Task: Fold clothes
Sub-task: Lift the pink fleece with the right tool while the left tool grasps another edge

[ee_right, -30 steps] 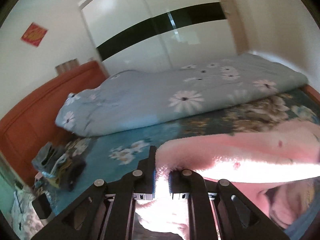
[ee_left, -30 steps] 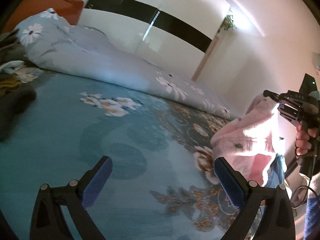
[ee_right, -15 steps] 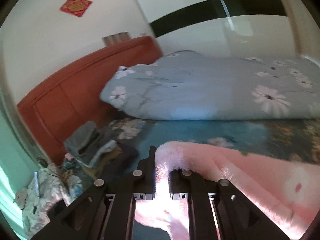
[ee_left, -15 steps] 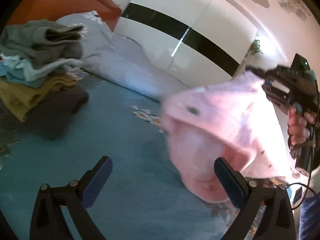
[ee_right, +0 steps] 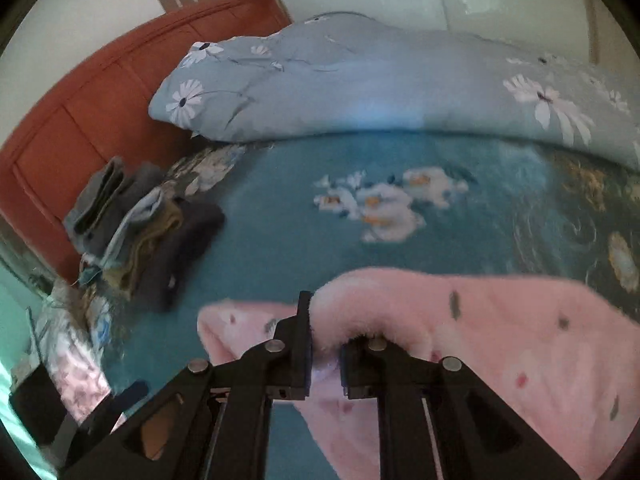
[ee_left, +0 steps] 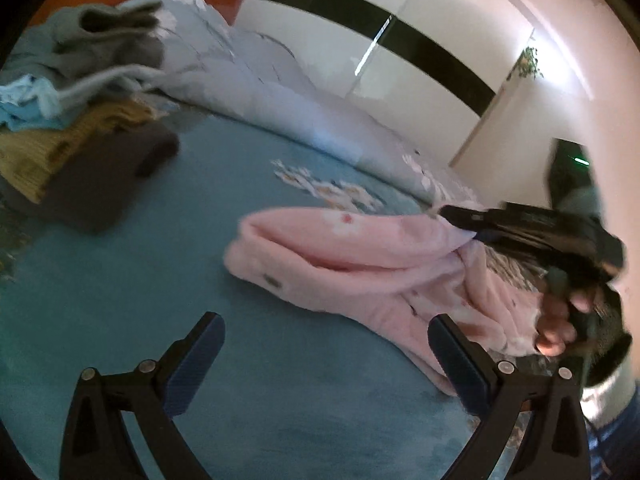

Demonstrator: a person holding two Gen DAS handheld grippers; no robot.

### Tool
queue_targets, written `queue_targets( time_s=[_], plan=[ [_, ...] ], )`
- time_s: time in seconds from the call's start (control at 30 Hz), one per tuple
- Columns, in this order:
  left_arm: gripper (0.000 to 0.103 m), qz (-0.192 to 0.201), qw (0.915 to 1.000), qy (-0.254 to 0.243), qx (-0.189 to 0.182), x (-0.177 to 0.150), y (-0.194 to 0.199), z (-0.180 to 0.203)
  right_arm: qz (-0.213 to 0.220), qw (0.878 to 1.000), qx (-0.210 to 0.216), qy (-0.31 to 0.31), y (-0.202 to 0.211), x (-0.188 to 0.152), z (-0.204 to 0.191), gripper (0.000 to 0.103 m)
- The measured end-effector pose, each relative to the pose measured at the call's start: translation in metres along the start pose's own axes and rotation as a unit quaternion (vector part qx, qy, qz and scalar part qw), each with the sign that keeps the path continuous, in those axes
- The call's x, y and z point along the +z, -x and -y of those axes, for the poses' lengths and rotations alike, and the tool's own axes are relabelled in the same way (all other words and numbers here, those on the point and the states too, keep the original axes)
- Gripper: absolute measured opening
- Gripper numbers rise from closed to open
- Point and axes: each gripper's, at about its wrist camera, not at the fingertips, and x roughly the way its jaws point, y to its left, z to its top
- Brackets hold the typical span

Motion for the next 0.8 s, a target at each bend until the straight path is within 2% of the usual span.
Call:
queue_targets(
  time_s=[0.03, 0.1, 0.13, 0.23, 0.3, 0.37, 0.47, 0.53, 0.6, 0.73, 0.8],
  plan=[
    [0.103, -0.008, 1.0000, -0.001, -0.003, -0.001, -0.006, 0.003, 0.008, 1.000, 0.003, 0.006, 0.012, -0.011, 0.004, 0.039],
    [0.103, -0.022, 0.9998, -0.002, 0.002, -0.003, -0.019, 0.008, 0.025, 1.000, 0.009, 0.013, 0.035, -0.032, 0.014, 0.045],
    [0.103, -0.028, 0.9995, -0.001, 0.011, -0.003, -0.026, 0.010, 0.033, 0.999, 0.010, 0.010, 0.050, -0.044, 0.023, 0.045],
    [0.103, -0.039, 0.9982, 0.015, 0.042, 0.001, -0.042, 0.001, 0.056, 0.998, -0.034, -0.010, 0.103, -0.086, 0.060, 0.046],
    [0.103, -0.044, 0.9969, 0.041, 0.052, 0.009, -0.052, -0.012, 0.065, 0.994, -0.090, -0.023, 0.133, -0.107, 0.087, 0.047],
    [0.103, -0.050, 0.9951, 0.068, 0.053, 0.015, -0.063, -0.024, 0.065, 0.984, -0.152, -0.058, 0.159, -0.129, 0.123, 0.047],
    [0.103, -0.054, 0.9921, 0.106, 0.042, 0.021, -0.076, -0.037, 0.084, 0.966, -0.190, -0.156, 0.195, -0.159, 0.178, 0.047],
    [0.103, -0.054, 0.9895, 0.129, 0.034, 0.024, -0.084, -0.044, 0.129, 0.950, -0.182, -0.217, 0.216, -0.175, 0.206, 0.048],
    [0.103, -0.055, 0.9873, 0.147, 0.026, 0.028, -0.089, -0.048, 0.161, 0.929, -0.172, -0.285, 0.227, -0.189, 0.232, 0.048],
    [0.102, -0.065, 0.9852, 0.154, 0.037, 0.035, -0.098, -0.047, 0.183, 0.909, -0.144, -0.345, 0.220, -0.198, 0.263, 0.048],
    [0.099, -0.067, 0.9853, 0.152, 0.041, 0.036, -0.100, -0.044, 0.192, 0.905, -0.127, -0.358, 0.213, -0.196, 0.269, 0.048]
  ],
)
